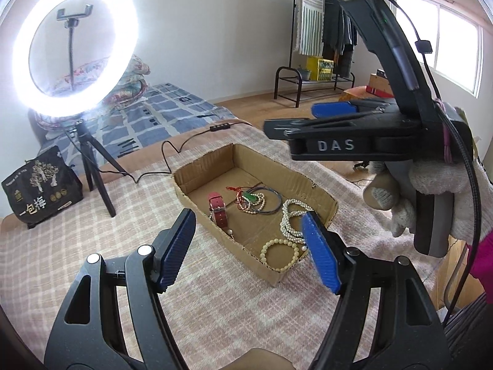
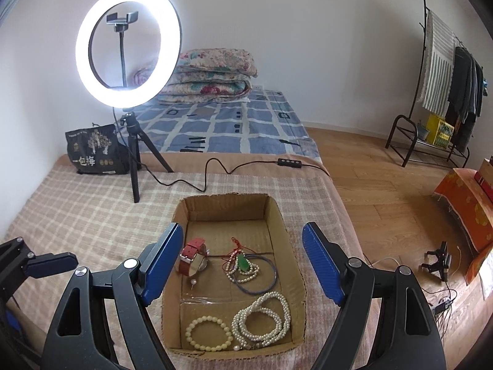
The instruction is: Organize jewelry
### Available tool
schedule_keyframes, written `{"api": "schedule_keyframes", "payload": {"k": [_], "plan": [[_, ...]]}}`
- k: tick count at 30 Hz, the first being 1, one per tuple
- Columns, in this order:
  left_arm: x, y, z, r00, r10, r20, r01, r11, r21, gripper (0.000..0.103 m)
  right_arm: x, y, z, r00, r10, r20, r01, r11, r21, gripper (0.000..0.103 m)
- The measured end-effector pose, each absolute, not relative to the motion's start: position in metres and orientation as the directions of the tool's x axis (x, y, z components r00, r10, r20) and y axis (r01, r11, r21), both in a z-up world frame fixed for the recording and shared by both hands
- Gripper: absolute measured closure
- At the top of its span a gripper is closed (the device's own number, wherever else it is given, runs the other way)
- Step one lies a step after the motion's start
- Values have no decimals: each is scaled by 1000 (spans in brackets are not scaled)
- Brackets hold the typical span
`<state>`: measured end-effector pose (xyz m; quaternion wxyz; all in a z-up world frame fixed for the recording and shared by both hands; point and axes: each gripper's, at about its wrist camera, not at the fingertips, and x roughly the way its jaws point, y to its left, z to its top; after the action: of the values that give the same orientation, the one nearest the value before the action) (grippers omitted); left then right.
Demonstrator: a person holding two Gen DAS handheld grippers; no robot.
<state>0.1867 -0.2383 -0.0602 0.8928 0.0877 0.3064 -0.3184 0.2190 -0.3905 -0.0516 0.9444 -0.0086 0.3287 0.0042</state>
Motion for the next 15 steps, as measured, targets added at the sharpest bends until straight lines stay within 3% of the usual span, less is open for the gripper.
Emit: {"api": "schedule_keyframes", "payload": {"k": [6, 9, 15], "plan": [[170, -217, -43, 640, -509, -576, 608, 794, -25, 28, 199, -386, -39, 794, -18, -608, 15, 1000, -10, 23], [164, -205, -37, 654, -507, -562, 596, 802, -29, 19, 186, -381, -34, 799, -28, -600, 24, 1000, -15, 23], [153, -183, -27, 685, -493, -537, 574, 819, -20, 19, 161, -371, -27, 809, -53, -585, 43, 999, -31, 23]]}}
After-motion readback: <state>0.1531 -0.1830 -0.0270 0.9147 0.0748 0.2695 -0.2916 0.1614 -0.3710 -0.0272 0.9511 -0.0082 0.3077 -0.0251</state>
